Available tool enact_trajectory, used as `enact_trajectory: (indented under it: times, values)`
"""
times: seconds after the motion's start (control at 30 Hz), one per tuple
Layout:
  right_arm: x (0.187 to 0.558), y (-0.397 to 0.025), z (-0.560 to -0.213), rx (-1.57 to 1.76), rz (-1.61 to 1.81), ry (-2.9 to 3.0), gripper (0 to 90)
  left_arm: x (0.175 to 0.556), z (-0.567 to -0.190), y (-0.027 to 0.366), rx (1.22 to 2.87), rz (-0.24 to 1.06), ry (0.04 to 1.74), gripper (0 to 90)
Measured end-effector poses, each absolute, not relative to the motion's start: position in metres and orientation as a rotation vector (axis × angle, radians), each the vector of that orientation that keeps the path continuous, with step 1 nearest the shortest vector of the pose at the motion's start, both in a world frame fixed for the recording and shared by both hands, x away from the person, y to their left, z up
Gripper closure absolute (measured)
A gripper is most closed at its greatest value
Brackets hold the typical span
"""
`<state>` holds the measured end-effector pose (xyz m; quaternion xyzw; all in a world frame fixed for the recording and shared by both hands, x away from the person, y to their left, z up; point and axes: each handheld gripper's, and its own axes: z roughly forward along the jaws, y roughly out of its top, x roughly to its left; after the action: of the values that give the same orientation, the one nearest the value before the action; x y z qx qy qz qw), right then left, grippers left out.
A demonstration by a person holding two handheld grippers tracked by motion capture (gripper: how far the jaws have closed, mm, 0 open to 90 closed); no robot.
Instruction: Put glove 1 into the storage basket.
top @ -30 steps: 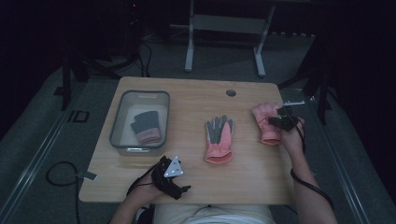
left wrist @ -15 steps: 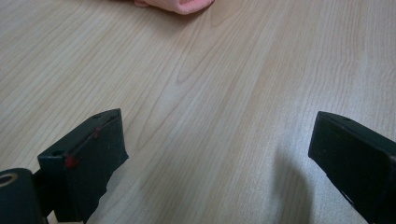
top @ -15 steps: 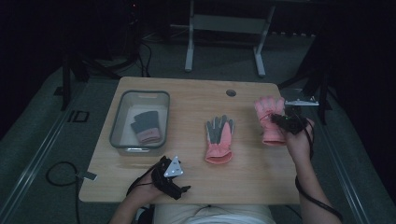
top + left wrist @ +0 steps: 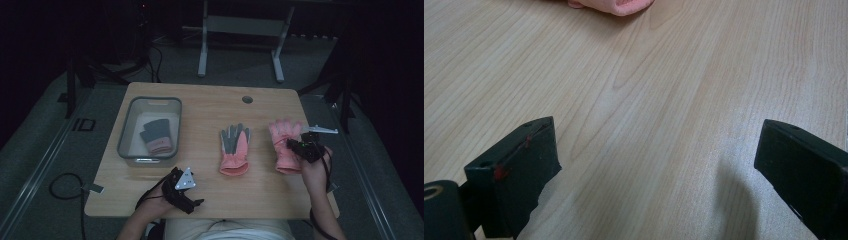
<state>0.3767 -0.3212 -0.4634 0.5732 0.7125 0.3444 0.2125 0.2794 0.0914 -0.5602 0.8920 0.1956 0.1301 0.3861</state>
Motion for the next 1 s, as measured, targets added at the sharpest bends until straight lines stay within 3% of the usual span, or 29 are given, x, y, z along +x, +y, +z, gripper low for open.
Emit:
enact_trajectory:
  times: [0.77, 0.93, 1.0]
  values:
    - [0.403, -0.296, -0.522, 1.591, 0.851, 2.062, 83.4, 0.278, -0.56, 0.091, 2.276, 0.331, 0.488, 3.6]
    - [0.402, -0.302, -0.515, 1.573, 0.884, 2.087, 76.0, 0.279, -0.56, 0.091, 2.276, 0.331, 0.489, 3.6]
    - [0.4, -0.305, -0.507, 1.537, 0.932, 2.121, 68.4, 0.279, -0.561, 0.09, 2.281, 0.329, 0.489, 3.6]
